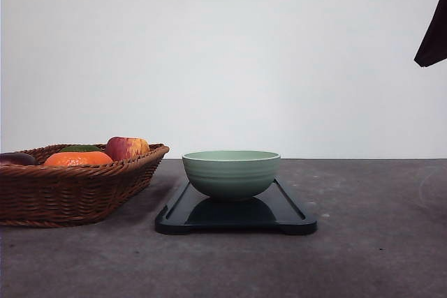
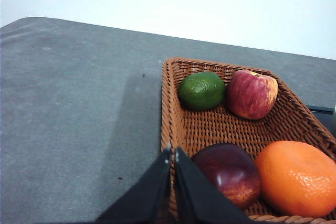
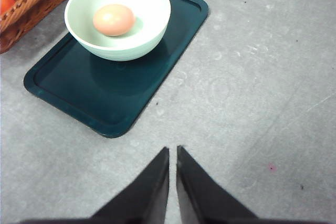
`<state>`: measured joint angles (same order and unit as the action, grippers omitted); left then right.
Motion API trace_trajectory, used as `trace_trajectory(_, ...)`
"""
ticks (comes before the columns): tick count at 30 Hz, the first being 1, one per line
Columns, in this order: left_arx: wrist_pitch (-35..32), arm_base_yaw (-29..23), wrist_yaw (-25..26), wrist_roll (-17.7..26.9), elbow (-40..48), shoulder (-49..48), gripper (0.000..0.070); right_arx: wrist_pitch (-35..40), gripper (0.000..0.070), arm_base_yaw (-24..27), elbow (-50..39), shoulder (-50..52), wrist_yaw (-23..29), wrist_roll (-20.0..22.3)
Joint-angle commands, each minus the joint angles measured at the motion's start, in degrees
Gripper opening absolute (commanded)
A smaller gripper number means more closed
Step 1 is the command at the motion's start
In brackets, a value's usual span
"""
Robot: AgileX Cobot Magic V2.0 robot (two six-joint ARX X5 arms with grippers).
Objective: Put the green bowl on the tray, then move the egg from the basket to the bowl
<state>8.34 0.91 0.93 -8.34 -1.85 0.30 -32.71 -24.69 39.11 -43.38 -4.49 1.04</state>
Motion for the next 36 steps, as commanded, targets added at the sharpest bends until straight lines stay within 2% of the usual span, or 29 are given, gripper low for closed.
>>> trace_trajectory(1,-0.6,0.0,-0.1,0.5,1.1,0.0,0.0000,0.5,0.0015,-0.3,0.3,-0.3,0.0,-0.6)
trace_trajectory(10,-0.6,0.0,-0.1,0.5,1.1,0.0,0.0000,0.6,0.0015,-0.1,0.3,0.7,0.0,-0.5)
trace_trajectory(14,-0.6,0.0,-0.1,0.5,1.1,0.0,0.0000,0.6,0.0015,2.0,0.0,4.0,0.1,-0.2)
trace_trajectory(17,-0.6,0.0,-0.1,0.5,1.1,0.0,0.0000,2.0,0.0015,6.1,-1.8,7.5,0.1,2.0)
trace_trajectory(20,-0.6,0.0,-0.1,0.5,1.1,0.0,0.0000,7.0,0.0015,11.2,-6.1,11.4,0.0,4.0)
trace_trajectory(25,-0.6,0.0,-0.1,0.5,1.1,0.0,0.0000,15.7,0.0015,19.2,-16.6,20.0,0.0,3.8)
trace_trajectory(36,-0.6,0.0,-0.1,0.5,1.1,0.0,0.0000,18.4,0.0015,26.6,-30.5,36.3,0.0,3.8)
